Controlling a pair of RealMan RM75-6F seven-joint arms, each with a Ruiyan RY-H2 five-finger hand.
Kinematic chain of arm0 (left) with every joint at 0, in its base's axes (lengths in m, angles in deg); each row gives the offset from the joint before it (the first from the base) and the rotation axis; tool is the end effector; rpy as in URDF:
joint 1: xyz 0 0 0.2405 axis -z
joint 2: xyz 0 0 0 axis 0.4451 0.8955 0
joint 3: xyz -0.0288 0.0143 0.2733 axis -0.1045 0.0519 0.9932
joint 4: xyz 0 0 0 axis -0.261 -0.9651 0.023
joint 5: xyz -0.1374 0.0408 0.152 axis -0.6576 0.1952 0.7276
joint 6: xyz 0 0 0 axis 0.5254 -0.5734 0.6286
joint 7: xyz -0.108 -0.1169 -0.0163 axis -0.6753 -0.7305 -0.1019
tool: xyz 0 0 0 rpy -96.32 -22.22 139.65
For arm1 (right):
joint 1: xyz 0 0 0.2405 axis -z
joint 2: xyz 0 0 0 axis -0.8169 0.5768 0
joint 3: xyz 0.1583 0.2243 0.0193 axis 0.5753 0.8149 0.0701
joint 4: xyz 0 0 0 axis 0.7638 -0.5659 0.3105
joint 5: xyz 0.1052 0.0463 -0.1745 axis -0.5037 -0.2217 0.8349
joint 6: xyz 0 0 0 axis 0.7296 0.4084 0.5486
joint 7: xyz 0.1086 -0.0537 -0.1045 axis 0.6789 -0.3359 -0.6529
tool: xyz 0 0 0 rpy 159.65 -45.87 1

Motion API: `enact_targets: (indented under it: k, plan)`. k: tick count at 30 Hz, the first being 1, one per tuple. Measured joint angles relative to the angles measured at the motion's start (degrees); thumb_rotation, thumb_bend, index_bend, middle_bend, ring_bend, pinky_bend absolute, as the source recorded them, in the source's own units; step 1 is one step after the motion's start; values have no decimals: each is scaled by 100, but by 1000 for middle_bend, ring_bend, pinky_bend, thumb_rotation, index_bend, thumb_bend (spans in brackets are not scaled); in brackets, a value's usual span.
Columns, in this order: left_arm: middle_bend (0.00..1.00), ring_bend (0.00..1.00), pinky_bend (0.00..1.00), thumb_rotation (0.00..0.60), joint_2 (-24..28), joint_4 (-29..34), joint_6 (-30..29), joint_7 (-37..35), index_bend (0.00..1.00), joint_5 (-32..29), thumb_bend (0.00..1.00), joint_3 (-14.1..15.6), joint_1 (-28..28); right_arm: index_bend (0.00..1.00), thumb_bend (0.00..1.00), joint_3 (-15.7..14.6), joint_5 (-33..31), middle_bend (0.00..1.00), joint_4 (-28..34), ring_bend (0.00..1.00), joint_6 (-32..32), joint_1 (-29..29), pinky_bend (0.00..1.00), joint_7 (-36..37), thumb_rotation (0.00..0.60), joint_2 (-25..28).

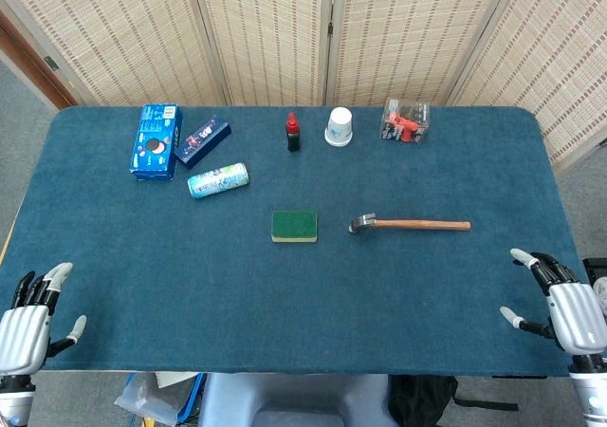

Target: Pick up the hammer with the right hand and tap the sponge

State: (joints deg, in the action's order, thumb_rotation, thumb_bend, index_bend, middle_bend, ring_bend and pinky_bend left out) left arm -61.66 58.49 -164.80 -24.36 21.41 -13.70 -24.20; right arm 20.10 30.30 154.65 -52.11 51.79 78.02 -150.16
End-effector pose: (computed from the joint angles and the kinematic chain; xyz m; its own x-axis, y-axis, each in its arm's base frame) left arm -0.3183 0.1806 0.1454 0.3480 -0.0132 0.9374 0.9372 0.0316 -0.3475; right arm -0.3321 -0.1846 0.1727 0.2400 0.0060 0.9707 -0.9691 -0.0577 0.2400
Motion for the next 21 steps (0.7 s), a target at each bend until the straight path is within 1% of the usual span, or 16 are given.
enact_targets:
  k: [5, 10, 21]
  plan:
    - [126, 135, 18, 600, 9, -3, -5, 24, 72, 11, 317, -6, 10, 182, 133, -24, -16, 296, 5, 177, 31, 10, 260, -49, 600, 21]
    - [126, 135, 17, 600, 37, 5, 9, 61, 74, 21, 318, 9, 13, 182, 134, -52, -69, 296, 36, 177, 115, 16, 260, -268, 600, 70]
    - [126, 134, 16, 600, 0, -72, 61, 142, 76, 1, 317, 7, 47, 182, 133, -40, -76, 296, 142, 177, 281, -94, 260, -1575, 600, 151]
